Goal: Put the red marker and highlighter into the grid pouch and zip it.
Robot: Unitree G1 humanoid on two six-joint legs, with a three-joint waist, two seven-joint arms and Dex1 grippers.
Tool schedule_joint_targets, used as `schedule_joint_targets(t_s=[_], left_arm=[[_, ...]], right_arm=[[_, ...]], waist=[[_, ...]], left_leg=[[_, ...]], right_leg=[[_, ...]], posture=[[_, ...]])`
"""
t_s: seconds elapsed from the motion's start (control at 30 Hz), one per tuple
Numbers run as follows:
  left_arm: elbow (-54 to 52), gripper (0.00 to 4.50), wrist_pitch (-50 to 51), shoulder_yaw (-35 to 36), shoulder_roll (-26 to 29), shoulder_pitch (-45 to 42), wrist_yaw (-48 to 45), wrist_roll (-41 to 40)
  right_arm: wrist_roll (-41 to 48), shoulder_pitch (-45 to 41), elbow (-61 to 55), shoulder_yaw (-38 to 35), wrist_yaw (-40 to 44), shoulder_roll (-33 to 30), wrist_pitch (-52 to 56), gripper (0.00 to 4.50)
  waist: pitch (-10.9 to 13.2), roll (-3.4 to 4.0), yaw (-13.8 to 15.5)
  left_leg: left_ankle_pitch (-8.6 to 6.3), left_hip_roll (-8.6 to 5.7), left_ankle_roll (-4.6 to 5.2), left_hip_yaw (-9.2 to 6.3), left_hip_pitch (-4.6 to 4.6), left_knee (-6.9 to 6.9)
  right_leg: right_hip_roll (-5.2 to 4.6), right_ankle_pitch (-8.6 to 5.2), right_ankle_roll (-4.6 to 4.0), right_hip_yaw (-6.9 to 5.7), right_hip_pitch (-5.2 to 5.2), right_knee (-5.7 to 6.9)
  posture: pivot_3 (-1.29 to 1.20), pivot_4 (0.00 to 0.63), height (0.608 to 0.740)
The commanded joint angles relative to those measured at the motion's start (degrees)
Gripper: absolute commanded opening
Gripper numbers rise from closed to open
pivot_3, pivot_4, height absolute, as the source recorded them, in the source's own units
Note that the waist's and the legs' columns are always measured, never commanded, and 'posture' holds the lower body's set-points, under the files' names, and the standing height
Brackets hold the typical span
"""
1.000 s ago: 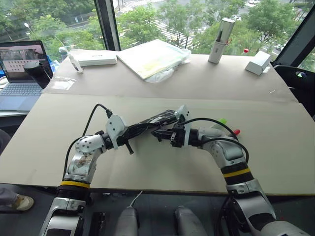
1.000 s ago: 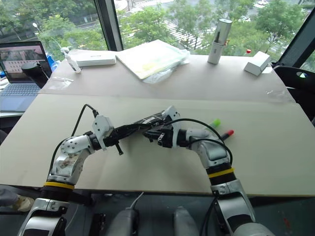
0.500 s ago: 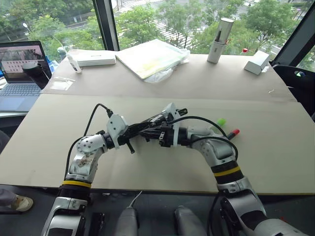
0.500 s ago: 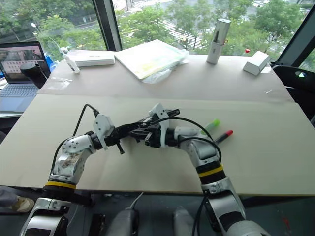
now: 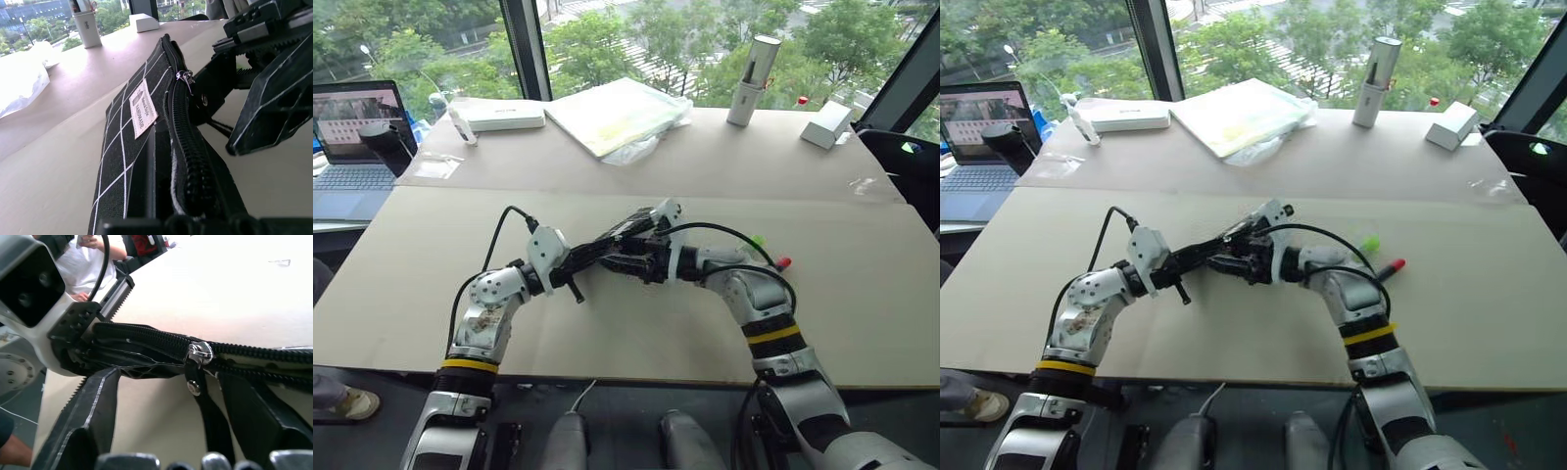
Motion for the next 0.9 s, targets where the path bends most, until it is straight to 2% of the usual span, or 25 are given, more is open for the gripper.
schedule_joint_targets(t_s=[0.03,0.13,0.27,0.4,0.6,0.77,0.9], left_arm=[[-0.4,0.0,-1.4,0.4,0.2,-0.2,0.1,-0.3],[0.3,0.0,-1.9,0.3,-0.1,-0.3,0.2,0.0],[2.6,0.0,-3.8,0.2,-0.7,-1.1,0.3,0.5],[5.7,0.0,-6.3,0.2,-1.3,-2.5,0.2,0.9],[11.0,0.0,-10.1,0.2,-1.4,-6.5,-0.6,1.7],[13.3,0.0,-12.0,0.1,-2.3,-8.3,-1.4,1.8],[14.2,0.0,-12.9,-0.4,-3.7,-8.8,-1.5,1.9]], right_arm=[[10.0,6.4,-15.7,-5.9,6.5,-8.2,5.3,3.96],[12.2,12.9,-23.1,-8.9,7.8,-14.8,5.5,3.96],[7.3,17.2,-24.0,-16.1,-5.8,-17.9,6.2,3.96],[3.3,17.4,-22.0,-25.0,-24.1,-13.6,8.7,3.96],[0.5,19.5,-29.8,-29.5,-41.3,-5.2,12.3,3.96],[-1.6,21.7,-35.6,-30.7,-49.5,-2.1,15.6,3.96],[-4.3,22.3,-38.5,-30.1,-53.3,-2.7,17.8,3.96]], waist=[[0.0,0.0,0.3],[0.0,0.0,0.3],[0.0,-0.03,-0.2],[0.0,-0.04,-0.2],[0.0,-0.04,-0.2],[0.0,-0.03,-0.1],[0.0,-0.03,-0.2]], left_leg=[[0.0,-0.04,0.0,-0.05,-0.04,0.02],[0.0,-0.05,0.0,-0.09,-0.04,0.01],[0.0,-0.06,0.0,-0.15,0.01,0.02],[0.01,-0.09,-0.01,-0.21,0.05,0.03],[0.02,-0.17,-0.01,-0.29,0.0,0.0],[0.02,-0.3,-0.01,-0.34,-0.03,0.01],[0.02,-0.32,-0.01,-0.38,-0.04,0.01]], right_leg=[[-0.02,0.0,0.01,0.0,0.01,-0.04],[-0.01,-0.01,0.01,0.01,0.05,-0.13],[0.0,-0.1,0.15,-0.01,0.1,-0.11],[0.01,-0.09,0.13,0.0,0.11,-0.06],[-0.02,-0.02,0.02,0.01,0.11,-0.08],[-0.1,-0.04,0.05,0.04,0.12,-0.08],[-0.1,-0.05,0.06,0.05,0.13,-0.08]], posture=[[0.0,0.15,0.74],[0.0,0.15,0.74],[0.0,0.15,0.74],[0.0,0.15,0.74],[0.0,0.15,0.74],[0.0,0.15,0.74],[0.0,0.15,0.74]])
